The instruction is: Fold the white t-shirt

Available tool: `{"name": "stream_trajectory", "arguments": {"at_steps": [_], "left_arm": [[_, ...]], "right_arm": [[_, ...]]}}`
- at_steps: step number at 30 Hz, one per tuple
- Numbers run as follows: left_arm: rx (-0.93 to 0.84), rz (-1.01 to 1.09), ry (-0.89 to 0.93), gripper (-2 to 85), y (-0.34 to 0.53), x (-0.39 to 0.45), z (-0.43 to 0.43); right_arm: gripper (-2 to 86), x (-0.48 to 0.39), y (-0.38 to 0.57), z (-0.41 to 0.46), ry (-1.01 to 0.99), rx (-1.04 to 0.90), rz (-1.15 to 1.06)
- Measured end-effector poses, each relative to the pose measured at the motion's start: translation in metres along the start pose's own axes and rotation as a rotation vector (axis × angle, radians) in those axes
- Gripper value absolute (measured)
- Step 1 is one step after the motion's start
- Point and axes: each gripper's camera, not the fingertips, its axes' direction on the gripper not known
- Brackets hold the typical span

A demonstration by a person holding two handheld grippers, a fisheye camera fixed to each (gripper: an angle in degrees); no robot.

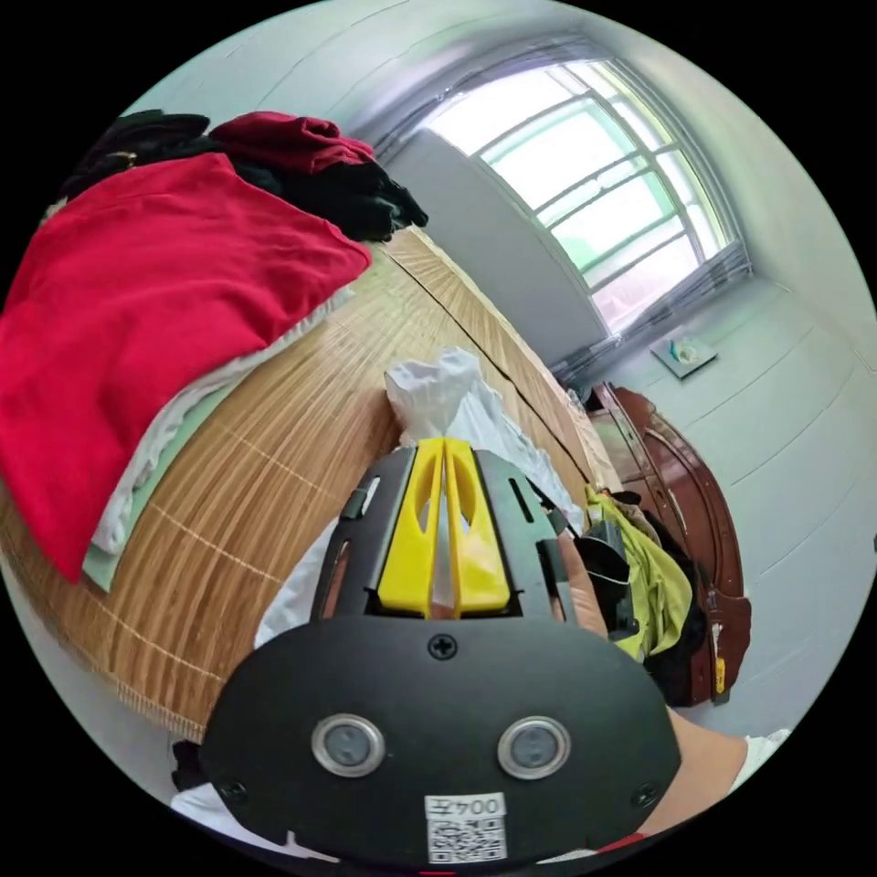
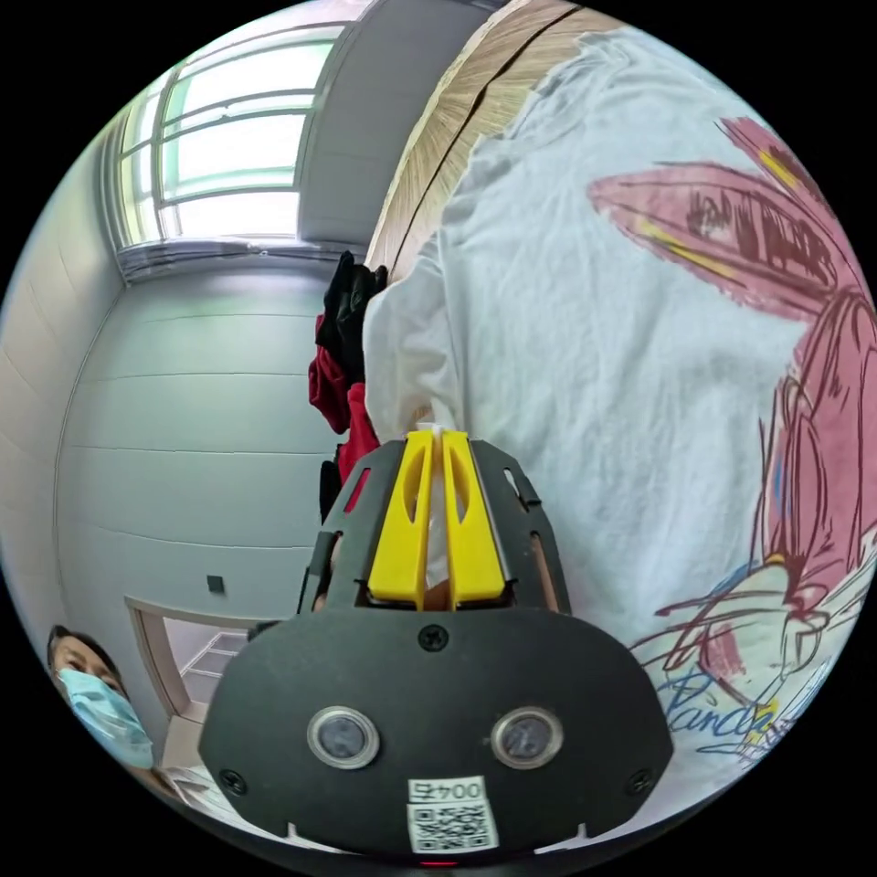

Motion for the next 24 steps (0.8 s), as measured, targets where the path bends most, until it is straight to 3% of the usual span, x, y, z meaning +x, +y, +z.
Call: {"name": "stream_trajectory", "arguments": {"at_steps": [6, 12, 16, 19, 24], "left_arm": [[-0.163, -0.028, 0.022, 0.1, -0.017, -0.011, 0.042], [-0.198, -0.055, 0.000, 0.1, -0.019, -0.015, 0.056], [-0.196, -0.057, -0.012, 0.1, -0.019, -0.014, 0.060], [-0.194, -0.051, -0.017, 0.2, -0.019, -0.012, 0.061], [-0.190, -0.068, -0.001, 0.2, -0.019, -0.015, 0.063]], "right_arm": [[8.2, -0.012, -0.030, -0.037, 0.102, -0.065, -0.133], [9.6, -0.085, -0.055, -0.065, 0.364, -0.068, -0.368], [13.3, -0.116, -0.084, -0.035, 0.289, -0.193, -0.293], [14.1, -0.124, -0.101, -0.006, 0.379, -0.264, -0.196], [2.2, -0.133, -0.119, 0.005, 0.548, -0.246, -0.136]]}}
